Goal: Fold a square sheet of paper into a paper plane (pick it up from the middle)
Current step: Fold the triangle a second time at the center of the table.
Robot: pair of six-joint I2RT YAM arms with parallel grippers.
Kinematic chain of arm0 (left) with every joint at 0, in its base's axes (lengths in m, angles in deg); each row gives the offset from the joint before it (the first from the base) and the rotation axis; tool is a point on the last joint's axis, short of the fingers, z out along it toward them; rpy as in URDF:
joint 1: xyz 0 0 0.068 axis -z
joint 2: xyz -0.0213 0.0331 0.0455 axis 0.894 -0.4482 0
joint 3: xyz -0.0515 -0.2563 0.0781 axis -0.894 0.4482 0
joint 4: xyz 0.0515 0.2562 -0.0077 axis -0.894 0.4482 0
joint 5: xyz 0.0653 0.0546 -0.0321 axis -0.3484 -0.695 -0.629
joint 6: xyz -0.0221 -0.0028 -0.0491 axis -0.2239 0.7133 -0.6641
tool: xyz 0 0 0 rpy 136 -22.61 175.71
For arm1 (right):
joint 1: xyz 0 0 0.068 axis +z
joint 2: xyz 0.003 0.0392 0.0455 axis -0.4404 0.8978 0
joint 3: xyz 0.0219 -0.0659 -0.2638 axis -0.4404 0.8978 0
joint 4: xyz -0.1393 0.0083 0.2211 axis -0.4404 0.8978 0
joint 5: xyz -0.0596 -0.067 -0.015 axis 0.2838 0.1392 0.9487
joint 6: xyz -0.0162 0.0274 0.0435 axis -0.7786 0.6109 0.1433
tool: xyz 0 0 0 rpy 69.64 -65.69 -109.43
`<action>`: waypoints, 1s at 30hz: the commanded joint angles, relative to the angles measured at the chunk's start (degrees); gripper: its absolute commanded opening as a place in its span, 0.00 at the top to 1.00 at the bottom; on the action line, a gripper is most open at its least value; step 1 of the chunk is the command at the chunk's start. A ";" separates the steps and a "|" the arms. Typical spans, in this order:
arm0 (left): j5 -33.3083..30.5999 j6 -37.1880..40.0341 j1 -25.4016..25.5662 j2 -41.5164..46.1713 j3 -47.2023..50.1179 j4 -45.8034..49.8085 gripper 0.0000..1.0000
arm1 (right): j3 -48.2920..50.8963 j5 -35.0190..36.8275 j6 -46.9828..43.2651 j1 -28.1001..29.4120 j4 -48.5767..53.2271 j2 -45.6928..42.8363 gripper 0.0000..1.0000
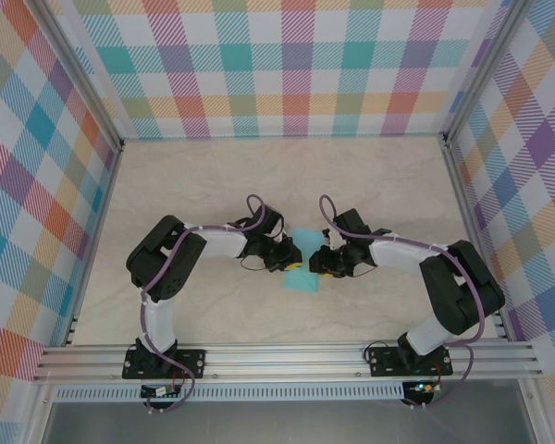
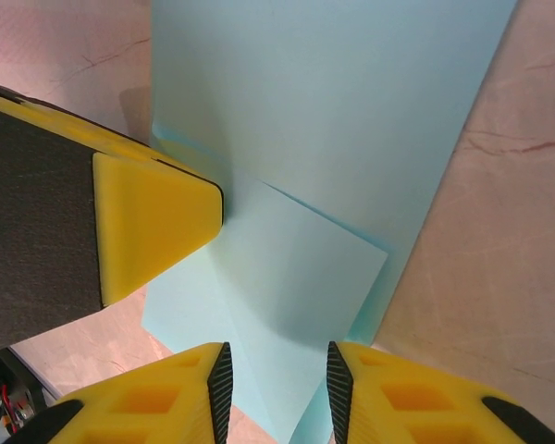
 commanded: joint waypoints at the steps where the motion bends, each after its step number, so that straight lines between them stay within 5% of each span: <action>1: 0.00 0.54 0.61 -1.17 -0.09 0.65 0.87 | 0.58 2.79 1.02 -0.34 2.37 -1.97 0.66; 12: 0.12 0.54 0.61 -1.25 -0.21 0.61 0.87 | 1.15 0.16 3.10 -0.34 0.38 -1.61 0.65; 30: 0.44 0.71 0.59 -1.17 -0.44 0.37 0.87 | 0.35 0.56 5.31 -0.58 -1.91 1.99 0.82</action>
